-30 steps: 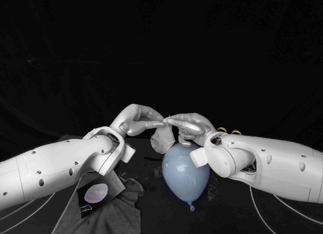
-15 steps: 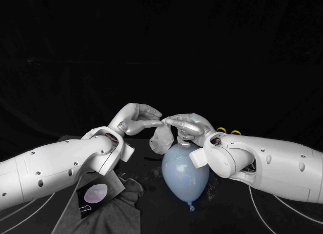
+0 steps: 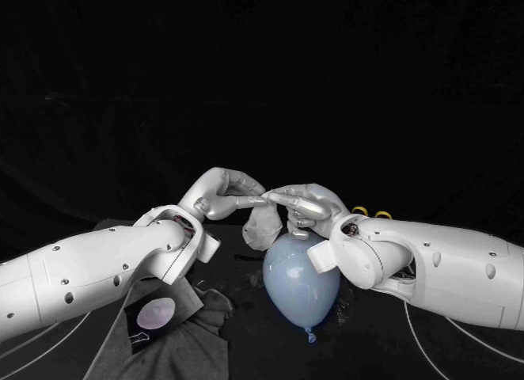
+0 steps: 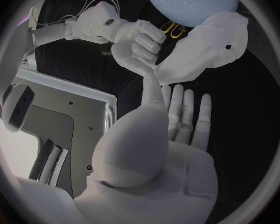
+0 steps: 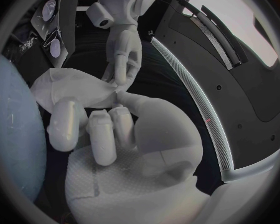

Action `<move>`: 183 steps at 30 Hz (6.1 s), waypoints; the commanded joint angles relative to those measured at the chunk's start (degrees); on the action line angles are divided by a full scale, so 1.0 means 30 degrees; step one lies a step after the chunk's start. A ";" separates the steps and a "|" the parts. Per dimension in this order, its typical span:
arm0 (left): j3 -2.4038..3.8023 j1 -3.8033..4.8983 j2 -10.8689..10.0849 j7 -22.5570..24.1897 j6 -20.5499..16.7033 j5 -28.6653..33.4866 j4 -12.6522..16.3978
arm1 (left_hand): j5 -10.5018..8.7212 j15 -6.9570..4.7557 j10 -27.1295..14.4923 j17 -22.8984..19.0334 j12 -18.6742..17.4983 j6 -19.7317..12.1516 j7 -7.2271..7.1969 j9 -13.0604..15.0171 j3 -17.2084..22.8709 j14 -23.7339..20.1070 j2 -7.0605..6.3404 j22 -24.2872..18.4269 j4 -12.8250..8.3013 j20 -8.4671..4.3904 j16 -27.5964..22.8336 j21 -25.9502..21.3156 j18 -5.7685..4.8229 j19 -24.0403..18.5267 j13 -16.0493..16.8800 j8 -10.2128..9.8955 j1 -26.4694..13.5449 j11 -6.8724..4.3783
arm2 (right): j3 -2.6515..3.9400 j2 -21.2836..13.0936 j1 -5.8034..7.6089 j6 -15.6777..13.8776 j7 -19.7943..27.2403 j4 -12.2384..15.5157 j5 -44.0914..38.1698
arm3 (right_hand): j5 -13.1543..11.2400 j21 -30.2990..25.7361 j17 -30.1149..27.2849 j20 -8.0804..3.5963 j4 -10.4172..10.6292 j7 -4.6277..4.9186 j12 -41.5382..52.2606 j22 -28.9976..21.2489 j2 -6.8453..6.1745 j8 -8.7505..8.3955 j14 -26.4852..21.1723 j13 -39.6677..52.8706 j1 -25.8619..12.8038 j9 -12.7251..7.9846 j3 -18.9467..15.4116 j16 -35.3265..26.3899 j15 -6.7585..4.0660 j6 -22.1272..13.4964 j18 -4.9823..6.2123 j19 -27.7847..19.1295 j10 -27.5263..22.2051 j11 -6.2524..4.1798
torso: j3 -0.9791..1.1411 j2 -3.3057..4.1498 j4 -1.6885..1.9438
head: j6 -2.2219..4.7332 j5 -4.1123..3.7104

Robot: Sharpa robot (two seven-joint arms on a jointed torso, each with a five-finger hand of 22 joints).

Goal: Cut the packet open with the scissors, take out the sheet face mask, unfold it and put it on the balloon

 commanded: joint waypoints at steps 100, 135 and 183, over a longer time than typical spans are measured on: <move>0.0020 -0.0587 -0.0099 0.1780 0.5094 1.5056 -0.0028 | 0.0033 0.1251 -0.2284 -0.4186 -0.7340 -0.3038 0.1369 -0.2000 0.1272 0.1370 0.2568 -0.0560 0.0632 0.0042 -1.0730 -0.2781 0.0213 -0.2687 -0.0366 -0.4006 -0.7896 0.1433 | 0.0190 0.1106 0.0663 -0.1914 0.0026 -0.2308 -1.1862 | 0.0127 0.0349 0.5016 0.0019 -0.0956 -0.0119 0.0184 0.3302 -0.0253 0.0339 0.2063 0.2490 0.0000 0.0094 0.1146 0.0068 -0.0024 0.0542 0.0015 0.0111 0.0173 -0.0171 | -0.0005 0.0017 0.0009 | 0.0063 -0.0065; 0.0026 -0.0592 -0.0506 0.2337 0.3720 1.3848 -0.0591 | 0.0033 0.2381 -0.6670 -0.4588 -0.7482 -0.5209 0.0413 -0.2235 -0.0228 -0.5256 0.2692 -0.0977 0.0469 0.0199 -1.4692 -0.3456 -0.0547 -0.9486 -0.0527 -0.4800 -0.8003 0.0593 | 0.0487 0.0894 0.0856 -0.4945 -0.0397 -0.2237 -1.4362 | 0.0131 0.0453 0.5016 0.0004 -0.1202 -0.0108 0.0316 0.3325 -0.0627 0.0297 0.2063 0.2656 0.0164 0.0054 0.1534 0.0068 -0.0028 0.0587 -0.0004 0.0166 0.0364 -0.0169 | 0.0006 -0.0004 -0.0005 | 0.0001 -0.0244; 0.0279 -0.0799 0.0024 0.1977 0.5664 1.5400 0.0315 | 0.0041 0.1583 -0.5752 -0.3503 -0.7457 -0.5161 0.1898 -0.1899 -0.0436 0.0282 0.3046 -0.0708 0.0607 0.0069 -1.3443 -0.2258 -0.0260 -0.4586 -0.0498 -0.4558 -0.7313 0.1873 | 0.0534 0.1841 0.0909 -0.5459 0.0205 -0.2734 -1.4531 | 0.0128 0.0191 0.5016 -0.0002 -0.1225 -0.0109 0.0157 0.3243 -0.0709 0.0292 0.2063 0.2490 0.0159 0.0046 0.1578 0.0068 -0.0037 0.0608 0.0056 0.0018 0.0223 -0.0175 | 0.0002 -0.0017 -0.0004 | 0.0056 -0.0154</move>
